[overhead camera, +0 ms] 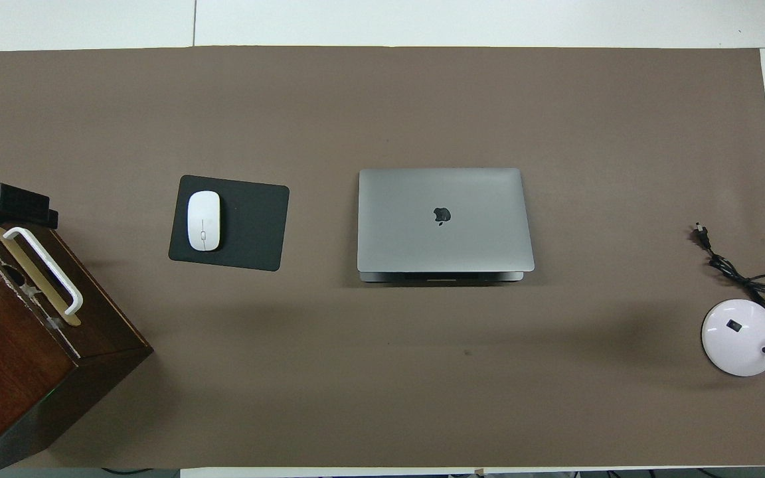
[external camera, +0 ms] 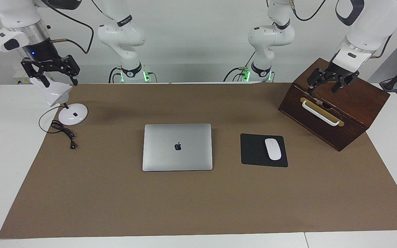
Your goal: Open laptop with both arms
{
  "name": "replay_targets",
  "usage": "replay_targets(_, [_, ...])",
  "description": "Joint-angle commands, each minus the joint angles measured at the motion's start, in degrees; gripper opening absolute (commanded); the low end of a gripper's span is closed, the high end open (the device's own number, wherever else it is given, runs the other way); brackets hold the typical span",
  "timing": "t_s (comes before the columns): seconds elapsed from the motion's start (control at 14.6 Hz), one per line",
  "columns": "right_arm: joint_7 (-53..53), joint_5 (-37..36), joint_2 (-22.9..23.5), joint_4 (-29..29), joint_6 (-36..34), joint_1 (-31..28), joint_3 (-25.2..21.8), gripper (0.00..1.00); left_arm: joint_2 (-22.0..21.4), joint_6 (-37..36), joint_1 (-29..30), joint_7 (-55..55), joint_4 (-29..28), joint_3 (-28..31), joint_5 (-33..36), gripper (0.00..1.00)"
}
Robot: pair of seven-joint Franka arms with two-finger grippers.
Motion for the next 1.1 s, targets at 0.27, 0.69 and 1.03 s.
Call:
replay_targets(0.27, [-1.94,-0.23,0.44,-0.89,1.36,-1.07,0.37,1.0,-1.6,-0.09,-0.68,-0.76,-1.74,0.33,1.1,1.0])
replay_targets(0.69, [-5.19,-0.14,0.36,-3.26,4.17,-2.12,0.37,1.0,-1.6,0.0,-0.68,-0.76,-1.74,0.33,1.1,1.0])
replay_targets(1.03, [-5.02,0.38,0.09,-6.78,8.21,-2.3,0.28,1.0,-1.6,0.0,-0.68,-0.76,-1.74,0.33,1.1,1.0])
